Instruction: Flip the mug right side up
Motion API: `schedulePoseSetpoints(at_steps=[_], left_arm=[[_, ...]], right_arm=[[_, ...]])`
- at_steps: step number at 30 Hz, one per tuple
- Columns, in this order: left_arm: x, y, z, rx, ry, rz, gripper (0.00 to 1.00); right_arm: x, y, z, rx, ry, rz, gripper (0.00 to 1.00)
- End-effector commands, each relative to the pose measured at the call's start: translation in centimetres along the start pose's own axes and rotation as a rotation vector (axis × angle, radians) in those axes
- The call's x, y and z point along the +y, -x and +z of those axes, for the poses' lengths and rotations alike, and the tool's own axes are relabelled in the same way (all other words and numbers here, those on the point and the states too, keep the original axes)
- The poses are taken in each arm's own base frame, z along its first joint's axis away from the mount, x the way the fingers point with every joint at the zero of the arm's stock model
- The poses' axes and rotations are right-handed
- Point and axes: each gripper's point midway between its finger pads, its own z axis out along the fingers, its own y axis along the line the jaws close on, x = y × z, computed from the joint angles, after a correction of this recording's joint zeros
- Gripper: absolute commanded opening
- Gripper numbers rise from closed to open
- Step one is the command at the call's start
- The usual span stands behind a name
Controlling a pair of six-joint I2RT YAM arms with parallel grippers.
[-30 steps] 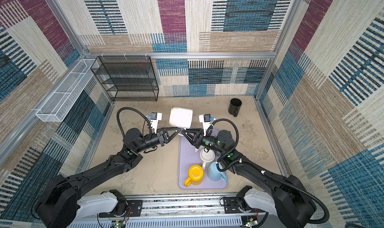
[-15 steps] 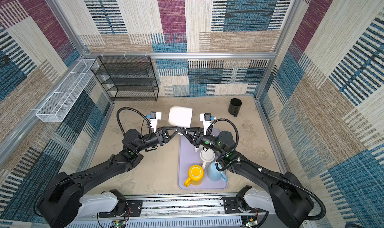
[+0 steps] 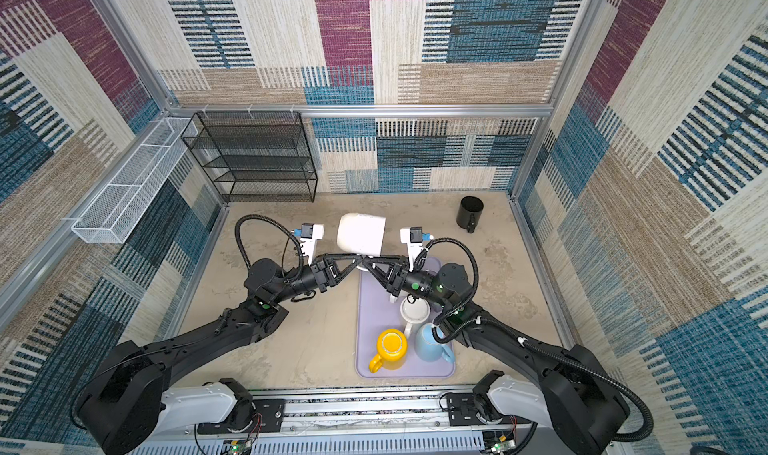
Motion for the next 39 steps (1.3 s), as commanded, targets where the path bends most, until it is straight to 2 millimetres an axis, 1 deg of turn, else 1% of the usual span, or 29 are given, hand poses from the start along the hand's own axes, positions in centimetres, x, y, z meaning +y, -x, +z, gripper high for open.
schedulePoseSetpoints(at_steps=[1, 4, 11, 15, 18, 27, 31, 36, 37, 39], left_arm=[[-1.7, 0.2, -0.1, 0.003, -0.065, 0.062, 0.19], [-1.7, 0.1, -0.2, 0.008, -0.057, 0.068, 0.31], [-1.2, 0.1, -0.3, 0.013, -0.023, 0.067, 0.44], [-0.9, -0.1, -0.3, 0.018, -0.006, 0.06, 0.54], [-0.6, -0.1, -0.4, 0.017, 0.013, 0.061, 0.6], [0.4, -0.3, -1.0, 0.029, 0.104, 0.072, 0.66], [1.0, -0.4, -1.1, 0.037, 0.145, 0.076, 0.67], [1.2, -0.7, -1.4, 0.051, 0.16, 0.085, 0.7], [1.6, -0.3, -1.5, 0.028, 0.189, 0.089, 0.7], [1.7, -0.3, -1.6, 0.029, 0.198, 0.093, 0.7]], right_arm=[[0.8, 0.7, 0.1, -0.021, 0.024, -0.028, 0.0], [0.9, 0.8, 0.2, -0.014, 0.022, -0.037, 0.0], [1.0, 1.0, -0.2, -0.021, 0.005, -0.048, 0.0], [1.2, 1.0, -0.3, -0.02, 0.001, -0.056, 0.0], [1.1, 1.2, -0.4, -0.02, -0.01, -0.062, 0.0], [0.2, 1.2, -0.6, -0.008, -0.081, -0.057, 0.0], [0.0, 1.5, -0.5, 0.004, -0.119, -0.071, 0.0], [-0.4, 1.8, -0.8, 0.0, -0.164, -0.087, 0.0], [-0.4, 1.9, -0.9, -0.002, -0.169, -0.088, 0.0], [-0.5, 1.9, -0.9, 0.0, -0.18, -0.092, 0.0]])
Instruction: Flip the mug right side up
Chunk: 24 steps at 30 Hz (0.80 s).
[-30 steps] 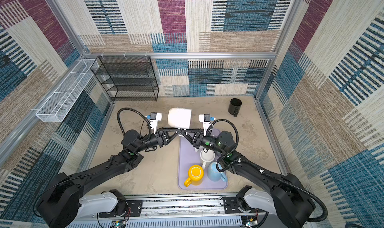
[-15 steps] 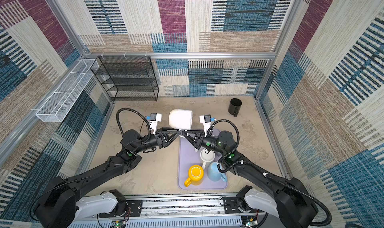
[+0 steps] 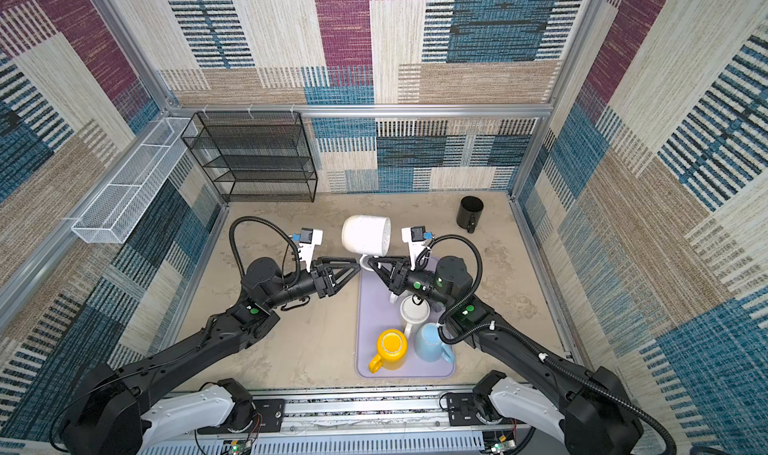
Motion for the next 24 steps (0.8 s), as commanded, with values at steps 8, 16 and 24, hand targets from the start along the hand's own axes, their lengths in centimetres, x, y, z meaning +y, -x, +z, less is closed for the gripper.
schedulePoseSetpoints(at_steps=[8, 16, 24], left_arm=[[1.6, 0.1, -1.1, -0.001, 0.128, 0.055, 0.71], [1.8, 0.2, -1.7, -0.004, 0.163, 0.067, 0.71], [2.4, 0.0, -2.5, 0.008, 0.22, 0.08, 0.71]], right_arm=[[-0.5, 2.8, -0.5, -0.051, -0.085, -0.086, 0.0], [-3.8, 4.4, -1.4, -0.017, -0.185, -0.096, 0.0], [-8.1, 6.8, -2.3, 0.03, -0.354, -0.148, 0.0]])
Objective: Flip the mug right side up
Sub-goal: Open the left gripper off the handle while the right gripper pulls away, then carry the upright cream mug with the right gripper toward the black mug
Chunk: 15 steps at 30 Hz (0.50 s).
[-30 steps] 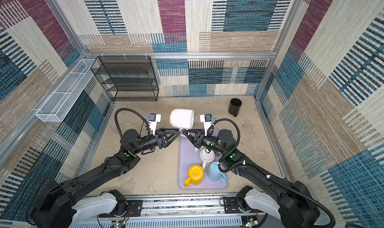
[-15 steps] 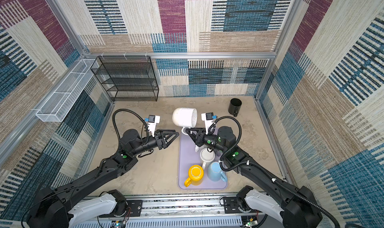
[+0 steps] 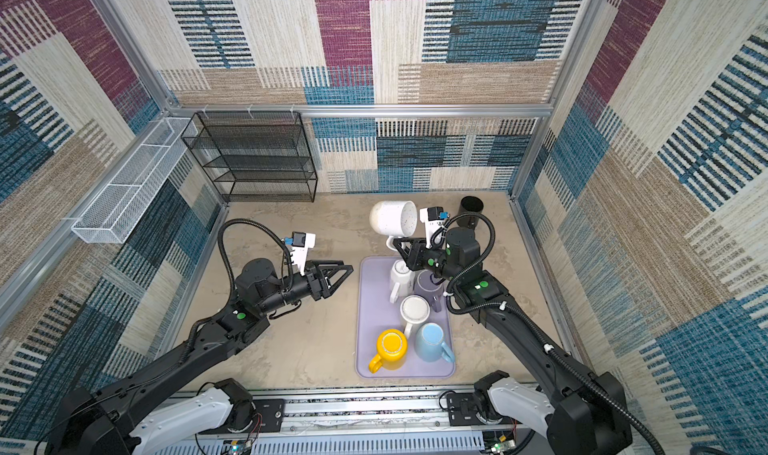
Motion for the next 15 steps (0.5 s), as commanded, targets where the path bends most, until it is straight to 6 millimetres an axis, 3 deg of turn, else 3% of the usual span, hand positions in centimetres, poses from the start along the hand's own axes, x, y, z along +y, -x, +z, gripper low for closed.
schedulePoseSetpoints(at_steps=[1, 15], left_arm=[[0.2, 0.2, -0.4, -0.004, 0.028, 0.035, 0.71], [0.4, 0.0, -1.6, 0.022, 0.088, 0.049, 0.71]], right_arm=[[-0.6, 1.8, 0.0, -0.02, -0.023, -0.092, 0.0], [-9.0, 4.8, 2.8, 0.088, -0.358, -0.153, 0.0]])
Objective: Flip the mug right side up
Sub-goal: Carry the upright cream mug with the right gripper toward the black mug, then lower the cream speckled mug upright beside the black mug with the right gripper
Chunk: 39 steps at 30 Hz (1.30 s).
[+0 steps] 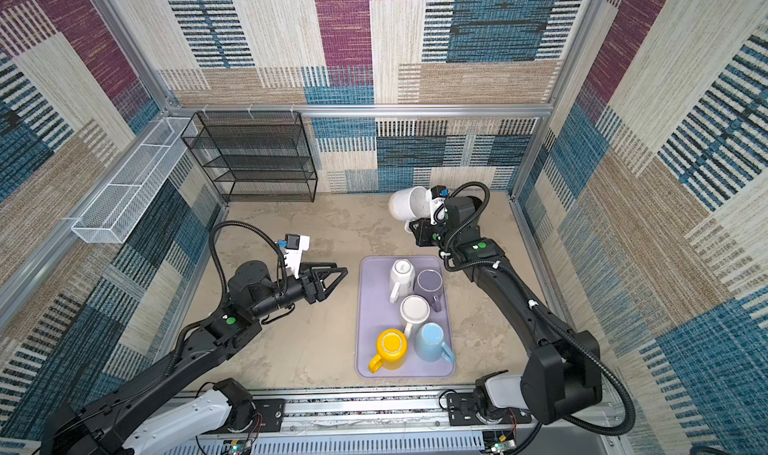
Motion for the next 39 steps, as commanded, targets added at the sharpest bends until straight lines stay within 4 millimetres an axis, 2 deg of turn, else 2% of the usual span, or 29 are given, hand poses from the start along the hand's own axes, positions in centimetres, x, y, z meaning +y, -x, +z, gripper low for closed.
schedulePoseSetpoints(at_steps=[1, 12, 26, 39], left_arm=[[0.5, -0.1, -0.3, 0.016, 0.039, 0.025, 0.71], [0.4, 0.0, -0.7, 0.018, 0.053, 0.031, 0.71], [0.6, -0.3, -0.6, 0.028, 0.058, 0.031, 0.71], [0.9, -0.5, -0.4, 0.04, 0.067, 0.039, 0.71]], right_arm=[[-1.2, 1.8, 0.7, -0.031, -0.066, -0.061, 0.0], [-6.2, 1.9, 5.0, 0.098, -0.254, -0.098, 0.0], [-12.5, 1.3, 9.1, 0.246, -0.438, -0.122, 0.0], [-17.0, 0.3, 11.1, 0.337, -0.548, -0.141, 0.0]])
